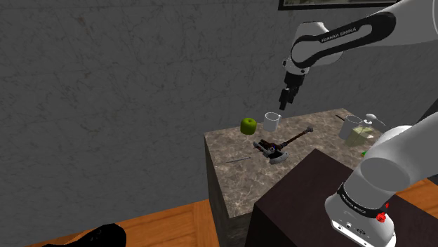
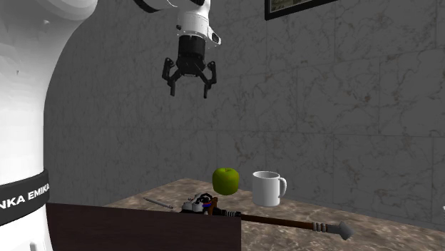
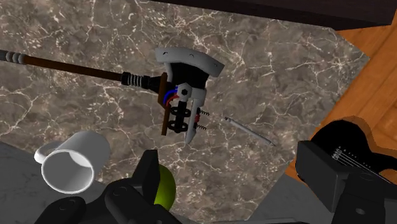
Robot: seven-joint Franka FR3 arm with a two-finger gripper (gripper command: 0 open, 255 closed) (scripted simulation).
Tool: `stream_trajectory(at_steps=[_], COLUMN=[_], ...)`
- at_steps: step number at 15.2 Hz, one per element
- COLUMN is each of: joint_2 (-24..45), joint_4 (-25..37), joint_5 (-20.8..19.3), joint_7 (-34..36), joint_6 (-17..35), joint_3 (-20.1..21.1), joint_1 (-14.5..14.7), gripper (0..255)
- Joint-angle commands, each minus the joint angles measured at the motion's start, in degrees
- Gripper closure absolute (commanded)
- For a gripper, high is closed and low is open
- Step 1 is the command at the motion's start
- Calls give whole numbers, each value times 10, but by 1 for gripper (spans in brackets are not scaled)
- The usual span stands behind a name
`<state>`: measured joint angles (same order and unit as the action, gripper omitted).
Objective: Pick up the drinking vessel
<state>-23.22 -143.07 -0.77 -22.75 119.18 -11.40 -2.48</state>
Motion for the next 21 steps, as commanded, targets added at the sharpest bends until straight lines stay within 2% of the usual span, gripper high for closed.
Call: stream_trajectory(at_steps=[1, 6, 12, 21], joint_2=[43, 151, 288, 492], joint_4=[7, 37, 99, 243], joint_5=[1, 17, 65, 140], joint_7=[-18, -66, -135, -225], joint_6=[39, 119, 193, 252], joint_3=[-12, -38, -54, -34], joint_1=[-1, -3, -12, -62], gripper=[0, 0, 0, 0])
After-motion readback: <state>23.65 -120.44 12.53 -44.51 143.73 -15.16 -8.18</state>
